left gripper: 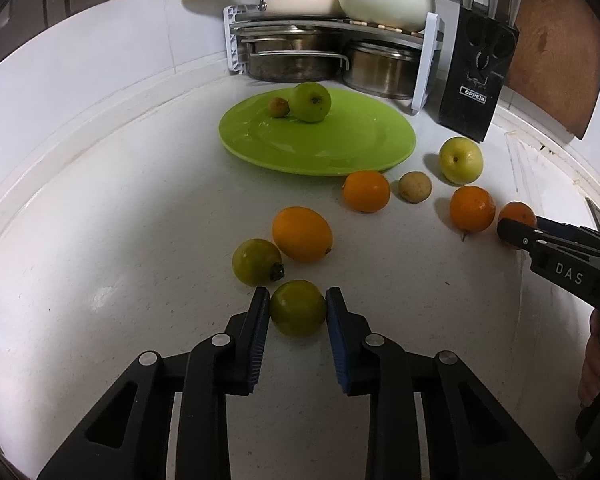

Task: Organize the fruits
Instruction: 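Grasp a small green citrus with the left tool while the right tool grasps an orange, then carry the green citrus and orange onto the green plate and open both tools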

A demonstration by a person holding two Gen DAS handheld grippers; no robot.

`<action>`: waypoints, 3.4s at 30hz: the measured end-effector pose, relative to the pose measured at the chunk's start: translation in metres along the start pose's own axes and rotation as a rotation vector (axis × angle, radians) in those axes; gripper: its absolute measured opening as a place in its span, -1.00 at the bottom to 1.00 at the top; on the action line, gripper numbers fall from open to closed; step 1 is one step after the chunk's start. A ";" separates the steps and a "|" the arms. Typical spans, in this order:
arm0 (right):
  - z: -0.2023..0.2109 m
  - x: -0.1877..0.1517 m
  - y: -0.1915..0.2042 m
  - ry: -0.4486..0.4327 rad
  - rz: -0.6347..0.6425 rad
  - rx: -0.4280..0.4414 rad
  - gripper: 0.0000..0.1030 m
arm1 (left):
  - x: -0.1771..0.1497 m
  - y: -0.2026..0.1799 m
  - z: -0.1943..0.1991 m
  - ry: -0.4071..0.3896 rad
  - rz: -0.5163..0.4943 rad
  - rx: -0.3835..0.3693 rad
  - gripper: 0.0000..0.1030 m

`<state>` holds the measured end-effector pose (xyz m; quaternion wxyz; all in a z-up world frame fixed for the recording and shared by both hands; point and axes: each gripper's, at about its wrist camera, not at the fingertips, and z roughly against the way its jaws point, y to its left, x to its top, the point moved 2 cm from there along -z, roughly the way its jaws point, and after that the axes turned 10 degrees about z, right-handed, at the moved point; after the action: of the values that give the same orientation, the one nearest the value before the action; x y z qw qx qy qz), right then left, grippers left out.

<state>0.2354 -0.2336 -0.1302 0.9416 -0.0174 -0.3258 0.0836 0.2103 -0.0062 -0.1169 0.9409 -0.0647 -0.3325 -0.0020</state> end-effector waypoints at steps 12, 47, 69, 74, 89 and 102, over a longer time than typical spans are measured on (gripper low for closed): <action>0.027 0.004 0.002 -0.050 0.021 -0.003 -0.16 | 0.000 -0.001 0.019 -0.053 -0.025 -0.032 -0.44; 0.040 0.107 0.059 -0.190 0.205 0.209 -0.16 | 0.100 0.001 0.026 -0.175 -0.147 -0.149 -0.44; -0.064 0.145 0.061 0.021 0.285 0.297 -0.16 | 0.149 0.004 -0.074 0.050 -0.182 -0.139 -0.44; -0.077 0.140 0.063 0.054 0.276 0.310 -0.16 | 0.148 0.003 -0.088 0.087 -0.193 -0.140 -0.44; -0.084 0.136 0.067 0.070 0.269 0.313 -0.12 | 0.147 0.005 -0.088 0.091 -0.164 -0.143 -0.23; -0.041 0.133 0.063 -0.017 0.244 0.269 0.05 | 0.143 0.015 -0.037 -0.016 -0.117 -0.119 0.04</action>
<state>0.3547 -0.1482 -0.0867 0.9154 0.0702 -0.3152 0.2404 0.3458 0.0097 -0.0579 0.9309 -0.1012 -0.3425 -0.0762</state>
